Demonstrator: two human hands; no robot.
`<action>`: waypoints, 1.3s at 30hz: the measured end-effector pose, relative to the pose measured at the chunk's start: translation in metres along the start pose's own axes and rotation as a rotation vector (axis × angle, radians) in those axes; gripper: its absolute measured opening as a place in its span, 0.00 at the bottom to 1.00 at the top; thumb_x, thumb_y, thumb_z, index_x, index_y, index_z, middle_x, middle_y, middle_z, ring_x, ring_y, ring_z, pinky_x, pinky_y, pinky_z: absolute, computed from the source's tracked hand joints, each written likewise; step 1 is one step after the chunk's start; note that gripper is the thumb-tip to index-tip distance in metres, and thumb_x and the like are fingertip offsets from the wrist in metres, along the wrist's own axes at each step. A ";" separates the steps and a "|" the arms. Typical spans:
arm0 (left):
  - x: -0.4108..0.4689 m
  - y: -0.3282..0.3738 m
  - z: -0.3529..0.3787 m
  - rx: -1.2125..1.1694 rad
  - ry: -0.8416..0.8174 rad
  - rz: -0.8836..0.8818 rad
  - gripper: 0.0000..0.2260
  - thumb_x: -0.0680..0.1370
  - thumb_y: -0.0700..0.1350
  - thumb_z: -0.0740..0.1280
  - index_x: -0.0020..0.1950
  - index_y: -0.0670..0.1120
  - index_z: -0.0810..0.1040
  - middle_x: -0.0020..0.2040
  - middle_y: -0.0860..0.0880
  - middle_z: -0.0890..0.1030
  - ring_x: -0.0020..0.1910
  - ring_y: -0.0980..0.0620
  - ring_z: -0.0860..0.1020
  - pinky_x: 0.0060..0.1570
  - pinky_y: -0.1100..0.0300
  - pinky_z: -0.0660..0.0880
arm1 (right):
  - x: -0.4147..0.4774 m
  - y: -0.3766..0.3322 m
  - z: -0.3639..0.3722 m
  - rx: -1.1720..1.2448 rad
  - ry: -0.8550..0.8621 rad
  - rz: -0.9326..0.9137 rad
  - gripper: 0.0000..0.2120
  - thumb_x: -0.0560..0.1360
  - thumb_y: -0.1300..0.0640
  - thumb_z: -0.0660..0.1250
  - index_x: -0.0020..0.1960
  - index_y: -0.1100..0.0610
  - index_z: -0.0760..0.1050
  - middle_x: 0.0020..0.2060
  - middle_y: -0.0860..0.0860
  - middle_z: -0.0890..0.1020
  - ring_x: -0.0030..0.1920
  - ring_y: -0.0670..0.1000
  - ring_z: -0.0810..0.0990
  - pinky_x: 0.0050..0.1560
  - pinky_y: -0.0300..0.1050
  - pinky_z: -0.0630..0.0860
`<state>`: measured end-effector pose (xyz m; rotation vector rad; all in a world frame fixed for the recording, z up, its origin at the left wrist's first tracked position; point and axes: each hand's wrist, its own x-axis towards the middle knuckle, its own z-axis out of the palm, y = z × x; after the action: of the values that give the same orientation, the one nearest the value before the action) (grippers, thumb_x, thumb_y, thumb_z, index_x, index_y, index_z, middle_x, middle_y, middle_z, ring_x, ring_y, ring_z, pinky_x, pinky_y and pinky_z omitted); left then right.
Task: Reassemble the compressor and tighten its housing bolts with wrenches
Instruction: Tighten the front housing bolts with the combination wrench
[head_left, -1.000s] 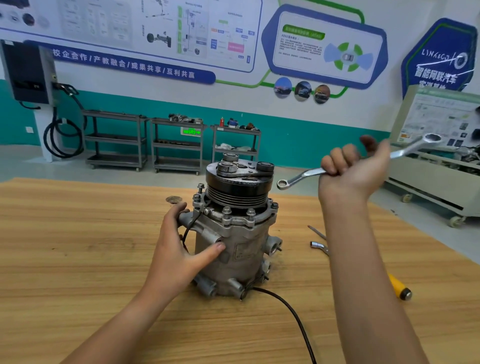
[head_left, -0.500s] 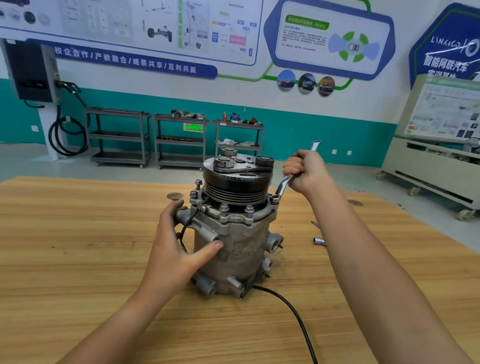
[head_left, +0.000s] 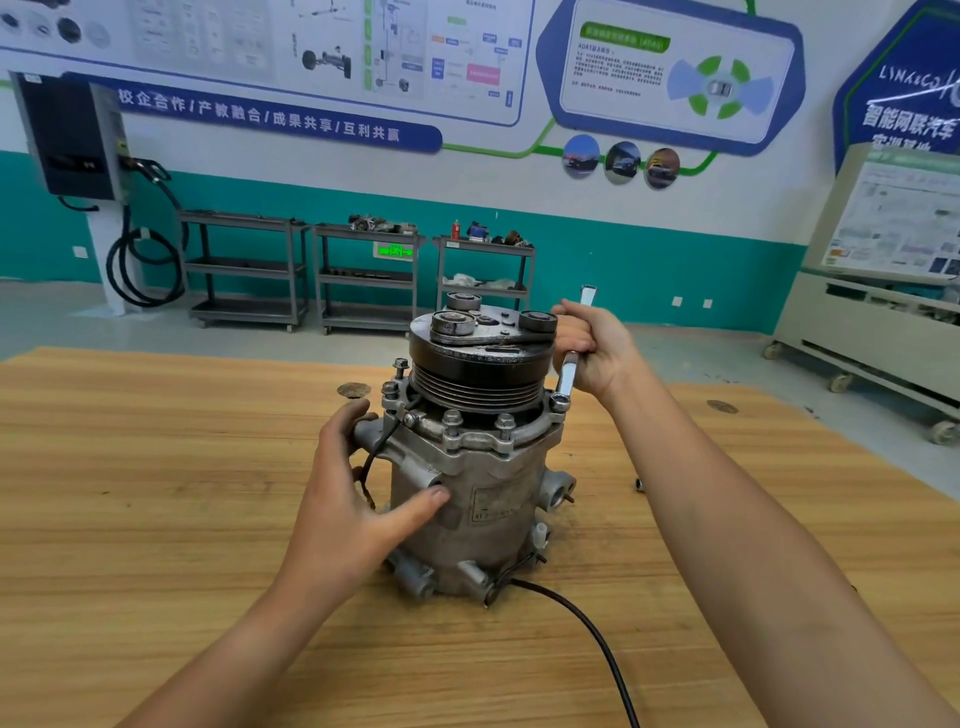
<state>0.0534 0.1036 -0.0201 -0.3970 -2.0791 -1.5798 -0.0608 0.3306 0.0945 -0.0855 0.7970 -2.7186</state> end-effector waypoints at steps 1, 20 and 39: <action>0.000 0.000 0.000 -0.002 0.004 0.001 0.37 0.54 0.64 0.71 0.59 0.68 0.59 0.59 0.69 0.65 0.64 0.59 0.67 0.63 0.59 0.65 | 0.002 0.000 0.001 -0.009 -0.016 0.006 0.23 0.82 0.57 0.52 0.30 0.62 0.67 0.14 0.48 0.61 0.12 0.44 0.59 0.12 0.33 0.57; 0.001 -0.002 0.001 -0.007 0.018 0.000 0.42 0.53 0.63 0.72 0.63 0.60 0.60 0.59 0.64 0.68 0.63 0.56 0.69 0.63 0.55 0.67 | -0.048 0.000 -0.009 0.067 0.209 -0.398 0.18 0.82 0.59 0.50 0.33 0.56 0.59 0.16 0.46 0.58 0.14 0.44 0.56 0.16 0.32 0.58; 0.000 -0.007 0.003 -0.049 0.019 -0.001 0.41 0.56 0.60 0.73 0.65 0.57 0.60 0.63 0.56 0.68 0.66 0.53 0.68 0.66 0.47 0.67 | -0.131 0.116 0.002 -0.550 0.296 -1.268 0.18 0.75 0.53 0.59 0.31 0.51 0.81 0.23 0.46 0.69 0.29 0.46 0.73 0.41 0.40 0.75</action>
<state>0.0494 0.1047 -0.0263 -0.3974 -2.0304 -1.6310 0.0962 0.2772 0.0376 -0.4452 2.1481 -3.5181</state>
